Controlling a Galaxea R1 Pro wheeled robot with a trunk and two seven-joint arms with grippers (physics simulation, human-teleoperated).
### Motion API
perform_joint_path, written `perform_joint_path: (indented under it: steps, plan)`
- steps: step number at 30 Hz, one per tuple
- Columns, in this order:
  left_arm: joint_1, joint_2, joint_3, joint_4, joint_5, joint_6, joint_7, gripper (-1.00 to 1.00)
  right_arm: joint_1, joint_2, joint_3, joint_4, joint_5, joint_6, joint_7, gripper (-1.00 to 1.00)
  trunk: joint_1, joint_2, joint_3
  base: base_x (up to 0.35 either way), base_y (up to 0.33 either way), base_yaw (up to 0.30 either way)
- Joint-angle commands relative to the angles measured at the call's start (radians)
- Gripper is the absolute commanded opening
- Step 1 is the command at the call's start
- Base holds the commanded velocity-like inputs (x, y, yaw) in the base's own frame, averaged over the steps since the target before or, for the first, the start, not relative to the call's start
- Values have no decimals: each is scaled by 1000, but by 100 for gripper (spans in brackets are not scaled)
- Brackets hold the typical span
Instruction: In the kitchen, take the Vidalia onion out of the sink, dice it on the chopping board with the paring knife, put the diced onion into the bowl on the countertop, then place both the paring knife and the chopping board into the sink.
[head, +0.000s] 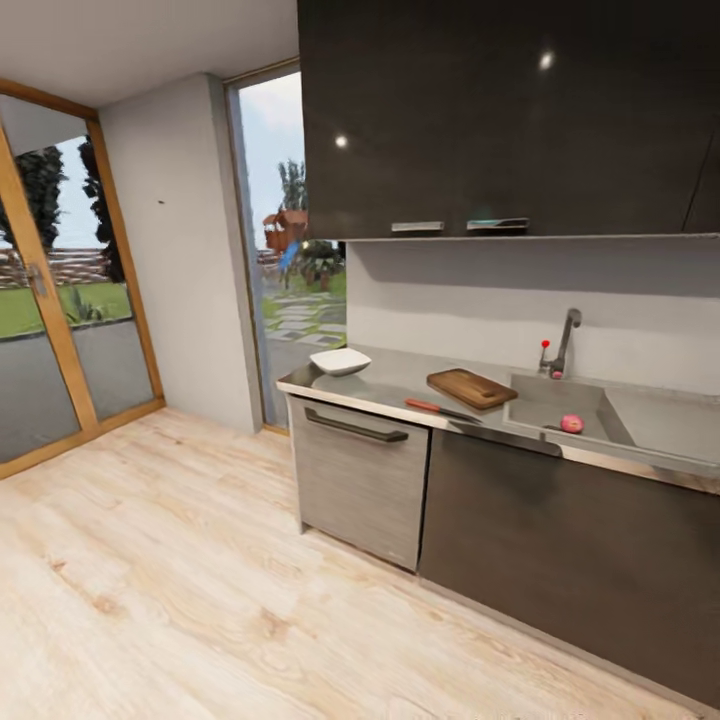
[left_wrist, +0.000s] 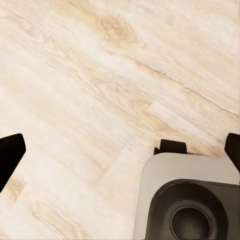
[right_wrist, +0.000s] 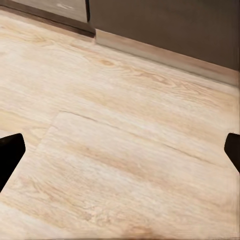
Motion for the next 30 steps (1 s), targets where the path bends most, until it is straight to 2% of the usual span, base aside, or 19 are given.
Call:
perform_joint_path:
  steps: [1, 5, 14, 30]
  plan:
    - [0, 3, 1, -16, 6, -4, 0, 100, 0, 0, 0, 0, 0, -2, -3, 100, 0, -1, -2, 0, 0, -200]
    - [0, 8, 3, -69, 8, -4, 0, 100, 0, 0, 0, 0, 0, -2, -3, 100, 0, -1, -7, 0, 0, -200]
    - [0, 9, 0, -250, 9, -5, -1, 100, 0, 0, 0, 0, 0, -3, -4, 100, 0, -1, -18, 0, 0, -200]
    - [0, 6, -3, -269, 9, -35, -2, 100, 0, 0, -1, 0, 0, -3, -4, 100, 0, -1, -37, 0, 0, -200]
